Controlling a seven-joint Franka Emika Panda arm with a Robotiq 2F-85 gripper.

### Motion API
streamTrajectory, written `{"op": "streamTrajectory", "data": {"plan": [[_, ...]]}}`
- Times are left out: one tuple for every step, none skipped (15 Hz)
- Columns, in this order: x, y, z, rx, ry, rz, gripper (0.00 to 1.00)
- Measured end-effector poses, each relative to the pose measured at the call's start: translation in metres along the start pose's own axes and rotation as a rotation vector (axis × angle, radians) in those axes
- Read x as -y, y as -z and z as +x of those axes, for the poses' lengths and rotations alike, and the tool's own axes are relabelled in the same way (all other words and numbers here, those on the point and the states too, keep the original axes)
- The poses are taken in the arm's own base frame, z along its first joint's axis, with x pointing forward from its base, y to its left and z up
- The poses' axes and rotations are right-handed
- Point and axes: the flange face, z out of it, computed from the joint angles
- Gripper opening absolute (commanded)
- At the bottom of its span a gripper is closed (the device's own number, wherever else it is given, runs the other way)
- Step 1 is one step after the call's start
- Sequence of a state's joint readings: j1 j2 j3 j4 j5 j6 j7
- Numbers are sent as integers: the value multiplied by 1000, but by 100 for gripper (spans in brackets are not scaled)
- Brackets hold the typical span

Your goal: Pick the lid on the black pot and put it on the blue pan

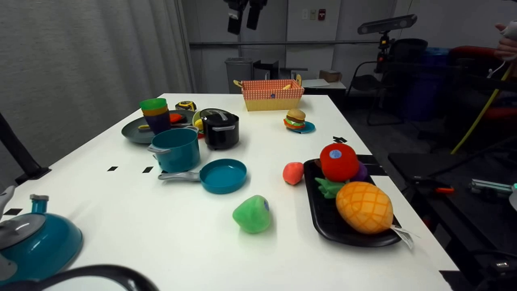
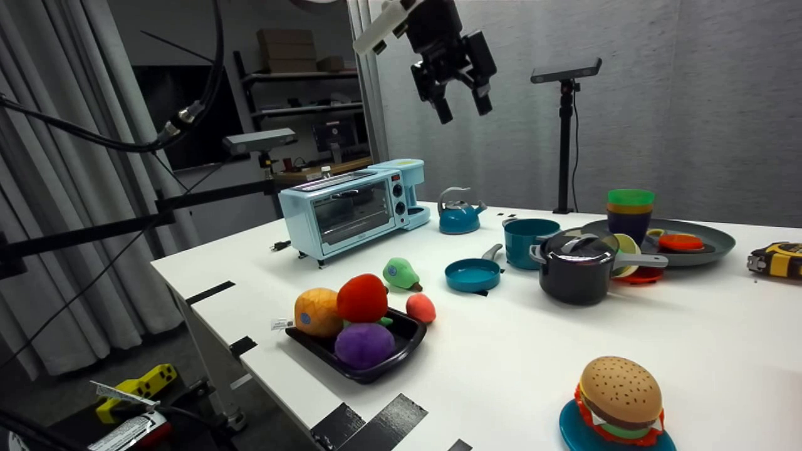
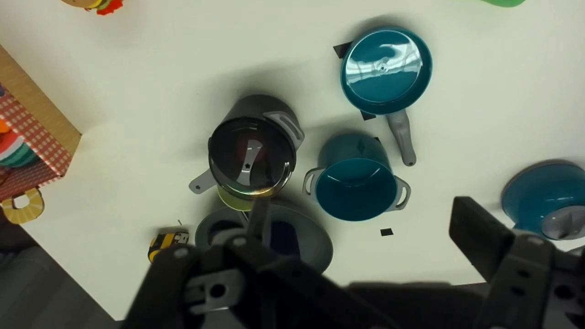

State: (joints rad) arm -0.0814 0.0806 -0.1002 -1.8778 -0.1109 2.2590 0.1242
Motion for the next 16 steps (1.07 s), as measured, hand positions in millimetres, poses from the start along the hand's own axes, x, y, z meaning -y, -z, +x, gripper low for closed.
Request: {"op": "streamTrajectory", "data": {"plan": [[-4, -10, 3, -4, -14, -7, 100], [-8, -19, 7, -9, -32, -15, 100], [-13, -28, 10, -11, -53, -24, 100], [-18, -36, 14, -12, -73, -32, 100], [-23, -45, 18, -11, -90, -40, 100], [-29, -51, 22, -9, -106, -48, 100], [-34, -57, 26, -8, -118, -56, 100], [-40, -62, 31, -8, -126, -63, 100], [-43, -66, 34, -9, -131, -69, 100], [-45, -68, 37, -9, -133, -72, 100], [-46, -69, 38, -10, -134, -73, 100], [-45, -68, 39, -12, -133, -73, 100], [-45, -68, 40, -13, -133, -73, 100], [-45, -67, 40, -14, -133, -73, 100], [-45, -68, 40, -14, -133, -73, 100], [-44, -69, 39, -10, -131, -71, 100]]}}
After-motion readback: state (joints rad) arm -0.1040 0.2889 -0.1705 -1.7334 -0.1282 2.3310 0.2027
